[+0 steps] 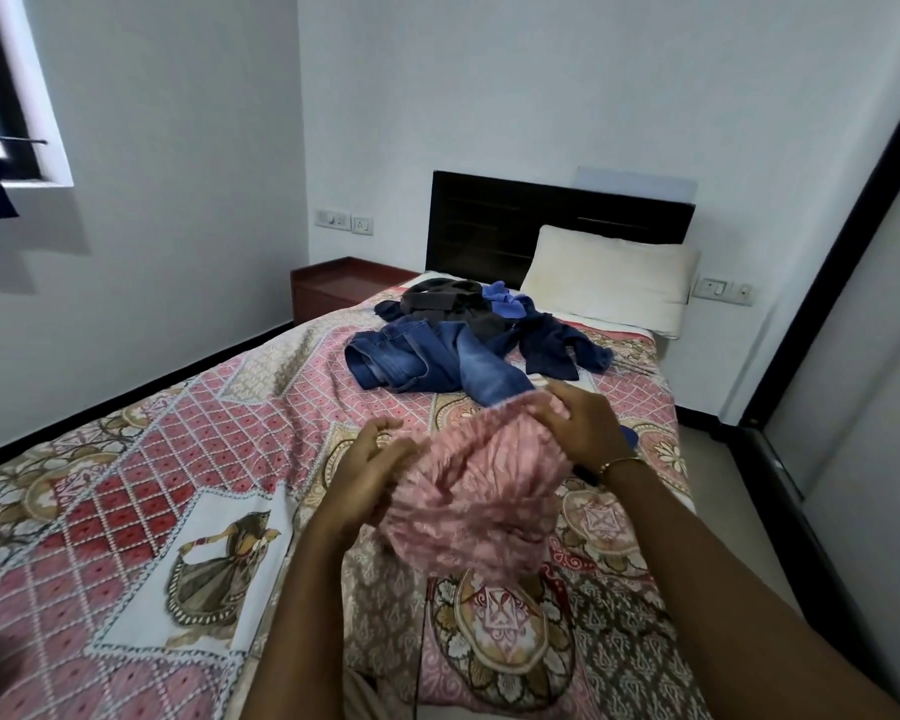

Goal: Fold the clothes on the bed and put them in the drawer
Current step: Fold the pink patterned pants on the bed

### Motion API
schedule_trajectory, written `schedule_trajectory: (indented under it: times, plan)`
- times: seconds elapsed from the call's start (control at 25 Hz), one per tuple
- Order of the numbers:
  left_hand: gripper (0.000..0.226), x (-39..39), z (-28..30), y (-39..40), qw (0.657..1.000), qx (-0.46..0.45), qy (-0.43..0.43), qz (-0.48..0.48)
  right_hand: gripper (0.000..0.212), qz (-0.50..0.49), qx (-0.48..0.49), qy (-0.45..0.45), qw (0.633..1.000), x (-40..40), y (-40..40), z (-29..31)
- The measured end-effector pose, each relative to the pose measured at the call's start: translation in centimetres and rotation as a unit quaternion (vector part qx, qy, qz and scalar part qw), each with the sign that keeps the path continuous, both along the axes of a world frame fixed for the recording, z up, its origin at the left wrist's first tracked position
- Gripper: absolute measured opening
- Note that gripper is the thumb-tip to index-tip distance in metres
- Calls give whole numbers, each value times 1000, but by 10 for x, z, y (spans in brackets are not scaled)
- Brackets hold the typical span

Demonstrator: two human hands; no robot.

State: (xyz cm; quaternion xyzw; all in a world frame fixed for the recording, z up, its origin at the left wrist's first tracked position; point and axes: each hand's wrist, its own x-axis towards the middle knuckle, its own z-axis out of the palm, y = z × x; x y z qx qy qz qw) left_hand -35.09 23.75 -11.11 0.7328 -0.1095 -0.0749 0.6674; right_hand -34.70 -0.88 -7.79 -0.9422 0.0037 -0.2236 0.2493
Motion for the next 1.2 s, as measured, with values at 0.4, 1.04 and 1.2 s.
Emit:
schedule_trajectory:
  times: [0.4, 1.04, 1.2]
  plan:
    - [32, 3, -22, -31, 779, 616, -57, -107, 33, -130, -359, 351, 855, -34, -46, -36]
    - [51, 50, 294, -80, 764, 389, -398, 325, 34, -278, -172, -206, 922, -30, -49, 265]
    - [45, 34, 354, -70, 669, 460, -450, 371, 30, -276, -285, -210, 894, -43, -58, 323]
